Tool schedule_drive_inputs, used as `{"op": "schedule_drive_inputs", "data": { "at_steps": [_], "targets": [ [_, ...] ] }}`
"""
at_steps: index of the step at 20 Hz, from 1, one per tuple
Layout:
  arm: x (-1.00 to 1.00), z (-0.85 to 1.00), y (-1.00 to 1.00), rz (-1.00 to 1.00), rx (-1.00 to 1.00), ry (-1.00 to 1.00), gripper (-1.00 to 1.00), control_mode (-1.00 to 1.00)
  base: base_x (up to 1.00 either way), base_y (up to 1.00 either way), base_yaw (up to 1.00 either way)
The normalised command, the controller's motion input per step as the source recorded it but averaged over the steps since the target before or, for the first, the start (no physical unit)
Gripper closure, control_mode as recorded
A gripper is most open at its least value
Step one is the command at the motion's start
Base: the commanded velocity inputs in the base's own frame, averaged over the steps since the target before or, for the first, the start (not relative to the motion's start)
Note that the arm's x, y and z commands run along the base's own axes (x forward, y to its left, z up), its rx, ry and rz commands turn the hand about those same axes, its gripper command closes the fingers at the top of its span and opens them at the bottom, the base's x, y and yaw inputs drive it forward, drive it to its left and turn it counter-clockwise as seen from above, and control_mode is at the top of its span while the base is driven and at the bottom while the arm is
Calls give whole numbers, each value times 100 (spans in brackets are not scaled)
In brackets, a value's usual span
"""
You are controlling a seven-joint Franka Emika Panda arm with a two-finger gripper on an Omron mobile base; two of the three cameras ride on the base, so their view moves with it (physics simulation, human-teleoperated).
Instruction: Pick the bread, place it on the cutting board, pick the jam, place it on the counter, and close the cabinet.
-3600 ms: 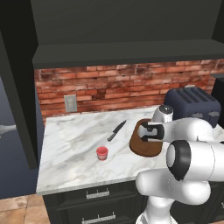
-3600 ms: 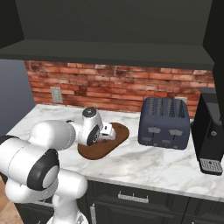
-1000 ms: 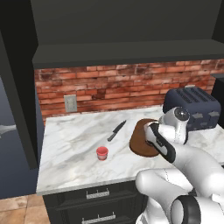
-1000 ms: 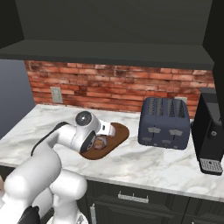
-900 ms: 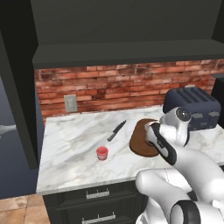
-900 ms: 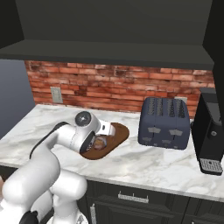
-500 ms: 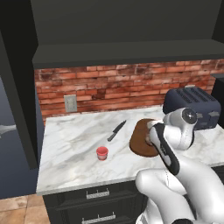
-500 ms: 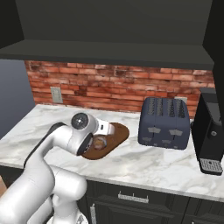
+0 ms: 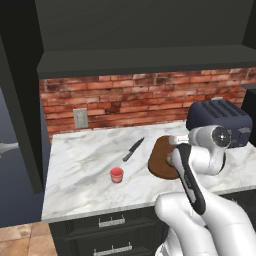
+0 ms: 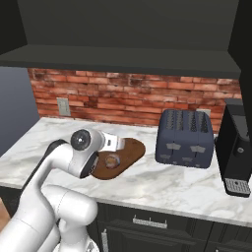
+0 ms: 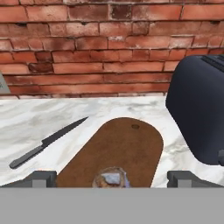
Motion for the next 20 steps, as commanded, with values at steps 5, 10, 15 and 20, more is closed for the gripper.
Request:
{"op": "schedule_drive_inputs", "data": {
  "at_steps": [5, 10, 15, 20],
  "targets": [
    [-8, 11, 15, -3, 0, -5, -100, -100, 0, 0, 0],
    [-10, 15, 17, -3, 0, -6, -100, -100, 0, 0, 0],
    [-16, 16, 17, -2, 0, -6, -100, -100, 0, 0, 0],
    [-22, 20, 20, -1, 0, -7, -100, -100, 0, 0, 0]
  ]
}}
